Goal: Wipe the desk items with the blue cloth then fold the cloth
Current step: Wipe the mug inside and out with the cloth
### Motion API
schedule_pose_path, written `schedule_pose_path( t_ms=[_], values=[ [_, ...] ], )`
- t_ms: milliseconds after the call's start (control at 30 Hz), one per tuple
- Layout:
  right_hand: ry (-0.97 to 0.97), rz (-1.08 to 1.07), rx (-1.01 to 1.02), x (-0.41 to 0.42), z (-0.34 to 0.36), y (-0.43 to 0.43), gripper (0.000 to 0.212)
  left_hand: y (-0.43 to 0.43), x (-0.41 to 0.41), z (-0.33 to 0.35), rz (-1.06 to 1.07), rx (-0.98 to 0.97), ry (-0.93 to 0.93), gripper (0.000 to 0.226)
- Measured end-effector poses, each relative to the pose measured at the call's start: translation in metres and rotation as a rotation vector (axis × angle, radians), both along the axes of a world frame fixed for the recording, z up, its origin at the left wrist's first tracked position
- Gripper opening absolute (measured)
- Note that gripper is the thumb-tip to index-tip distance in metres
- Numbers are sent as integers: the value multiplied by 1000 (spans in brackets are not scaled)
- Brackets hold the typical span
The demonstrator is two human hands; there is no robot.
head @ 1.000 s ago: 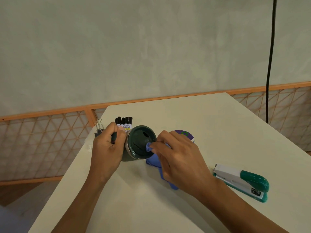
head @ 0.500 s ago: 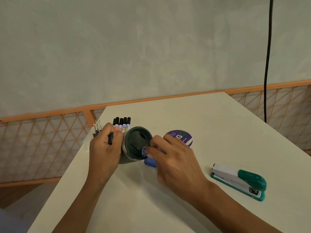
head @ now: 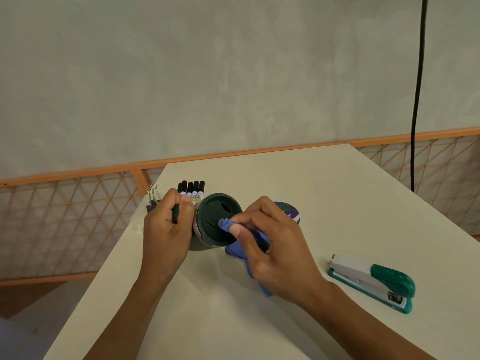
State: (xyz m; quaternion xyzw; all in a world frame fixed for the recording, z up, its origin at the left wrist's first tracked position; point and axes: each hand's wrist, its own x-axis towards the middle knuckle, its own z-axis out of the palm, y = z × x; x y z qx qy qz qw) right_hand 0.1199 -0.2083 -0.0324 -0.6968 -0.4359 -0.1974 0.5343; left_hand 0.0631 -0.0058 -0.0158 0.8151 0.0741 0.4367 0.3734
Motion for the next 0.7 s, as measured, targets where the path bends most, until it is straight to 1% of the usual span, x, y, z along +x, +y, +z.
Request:
schedule_pose_path(
  t_ms=[167, 267, 367, 433, 567, 633, 700],
  values=[
    [-139, -5, -64, -11, -4, 8, 17, -4, 1, -2, -13, 17, 17, 41],
    [-255, -110, -163, -9, -4, 7, 15, -2, 1, -4, 11, 36, 20, 42],
    [-261, -193, -250, -6, -5, 6, 12, 5, 1, -5, 45, 58, 10, 40],
    [-218, -188, -244, -5, -4, 3, 13, 5, 1, -3, 50, 48, 11, 39],
    [-163, -122, -140, -5, -3, 0, 14, -3, 0, -2, 22, 18, 12, 38],
    [-185, -108, -102, -6, -6, 3, 16, -4, 0, -1, 8, 3, 18, 38],
    [-247, -157, -112, -4, -10, 6, 19, -3, -1, -1, -16, -18, 12, 38]
  ],
)
